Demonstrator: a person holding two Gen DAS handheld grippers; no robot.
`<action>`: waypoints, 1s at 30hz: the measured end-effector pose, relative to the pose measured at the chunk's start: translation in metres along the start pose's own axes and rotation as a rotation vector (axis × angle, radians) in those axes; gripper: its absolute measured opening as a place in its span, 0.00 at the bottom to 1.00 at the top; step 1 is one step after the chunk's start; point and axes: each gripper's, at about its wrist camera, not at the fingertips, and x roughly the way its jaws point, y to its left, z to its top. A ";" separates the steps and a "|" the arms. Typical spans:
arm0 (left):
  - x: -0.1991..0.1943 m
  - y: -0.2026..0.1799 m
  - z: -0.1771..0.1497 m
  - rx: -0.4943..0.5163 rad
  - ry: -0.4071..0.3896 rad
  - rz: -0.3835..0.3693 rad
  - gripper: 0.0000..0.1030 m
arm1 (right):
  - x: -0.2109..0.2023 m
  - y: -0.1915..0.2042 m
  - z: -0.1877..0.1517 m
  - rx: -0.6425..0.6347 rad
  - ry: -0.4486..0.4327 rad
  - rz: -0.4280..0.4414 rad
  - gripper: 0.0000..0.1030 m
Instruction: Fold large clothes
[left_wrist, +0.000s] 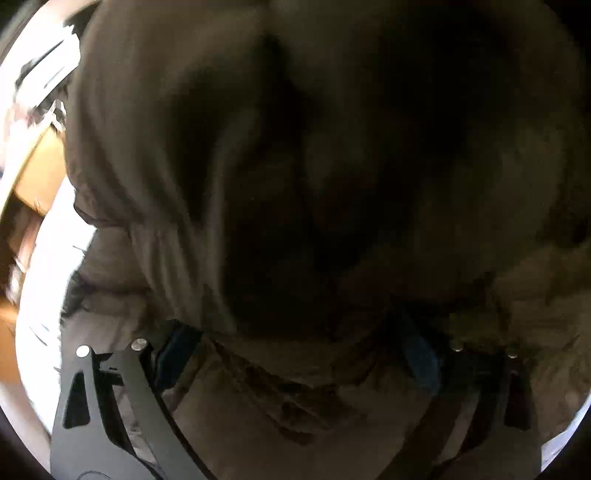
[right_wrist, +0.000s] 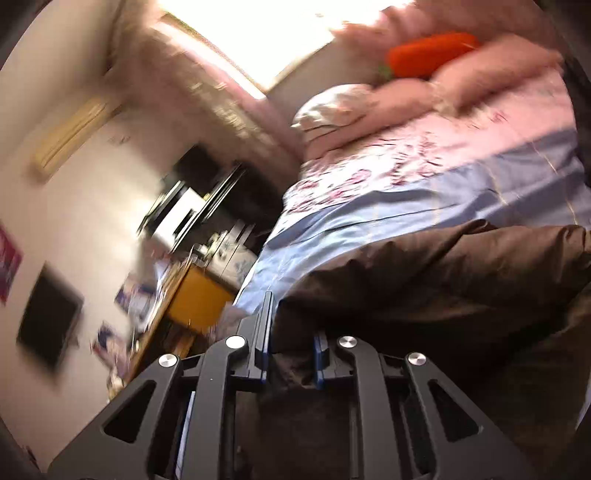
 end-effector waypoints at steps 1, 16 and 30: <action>-0.002 0.004 -0.002 -0.022 0.011 -0.022 0.94 | -0.008 0.010 -0.007 -0.053 0.019 -0.016 0.17; -0.170 0.153 -0.096 -0.398 -0.178 -0.192 0.84 | -0.133 0.072 -0.171 -0.367 0.263 -0.001 0.17; -0.240 0.110 -0.064 -0.081 -0.524 -0.035 0.93 | -0.118 0.026 -0.326 -0.410 0.842 -0.400 0.72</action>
